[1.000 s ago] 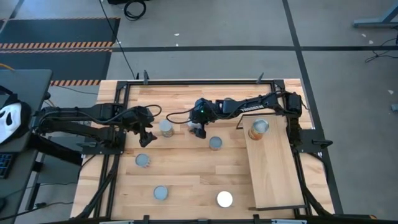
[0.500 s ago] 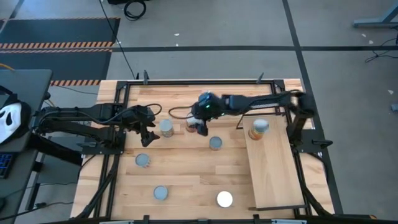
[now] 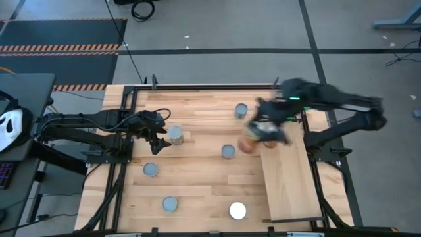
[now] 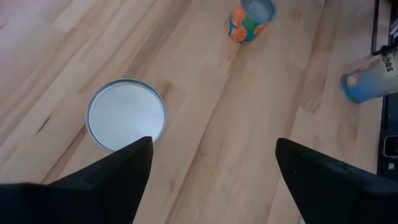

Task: Pick and place cans onto a shelf
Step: Put the large canned corn on the shelf aligned with the other canned corn

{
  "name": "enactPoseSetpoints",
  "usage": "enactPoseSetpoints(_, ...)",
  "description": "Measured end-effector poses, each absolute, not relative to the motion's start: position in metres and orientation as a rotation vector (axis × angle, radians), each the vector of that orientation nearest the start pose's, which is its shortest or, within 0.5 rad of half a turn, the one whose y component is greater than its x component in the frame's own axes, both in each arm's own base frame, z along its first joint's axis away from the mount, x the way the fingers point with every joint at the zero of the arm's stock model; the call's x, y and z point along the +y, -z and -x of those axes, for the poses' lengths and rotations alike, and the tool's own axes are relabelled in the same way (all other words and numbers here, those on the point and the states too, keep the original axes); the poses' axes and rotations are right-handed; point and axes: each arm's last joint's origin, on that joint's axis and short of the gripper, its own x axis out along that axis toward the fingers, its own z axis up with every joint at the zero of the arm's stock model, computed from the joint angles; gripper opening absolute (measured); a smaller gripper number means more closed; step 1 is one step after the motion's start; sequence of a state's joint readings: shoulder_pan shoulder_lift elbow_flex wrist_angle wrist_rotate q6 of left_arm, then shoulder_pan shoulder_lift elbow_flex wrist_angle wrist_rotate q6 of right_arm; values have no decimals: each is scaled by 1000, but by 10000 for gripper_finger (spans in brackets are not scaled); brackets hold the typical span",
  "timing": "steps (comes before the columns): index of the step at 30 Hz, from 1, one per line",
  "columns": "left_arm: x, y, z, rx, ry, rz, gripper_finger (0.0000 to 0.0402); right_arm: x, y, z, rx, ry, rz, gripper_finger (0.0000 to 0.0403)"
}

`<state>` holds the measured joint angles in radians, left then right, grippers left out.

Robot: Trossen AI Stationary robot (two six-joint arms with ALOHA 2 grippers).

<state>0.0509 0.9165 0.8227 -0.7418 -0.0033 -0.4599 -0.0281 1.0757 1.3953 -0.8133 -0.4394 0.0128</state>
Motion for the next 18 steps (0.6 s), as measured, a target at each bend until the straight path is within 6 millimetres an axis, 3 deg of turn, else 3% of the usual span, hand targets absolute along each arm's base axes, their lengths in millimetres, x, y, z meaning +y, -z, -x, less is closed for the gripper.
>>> enactPoseSetpoints(5,9,-278,-173,810,-242,452,346,22,-435,-106,514,-528,-122,315)
enactPoseSetpoints(9,9,-278,-173,810,-242,452,346,20,-427,-59,593,-519,-150,315)
enactPoseSetpoints(14,9,-278,-173,810,-243,452,346,9,-415,-19,654,-301,-120,315)
enactPoseSetpoints(18,9,-278,-173,810,-243,452,346,1,-400,-6,696,-114,-66,315)
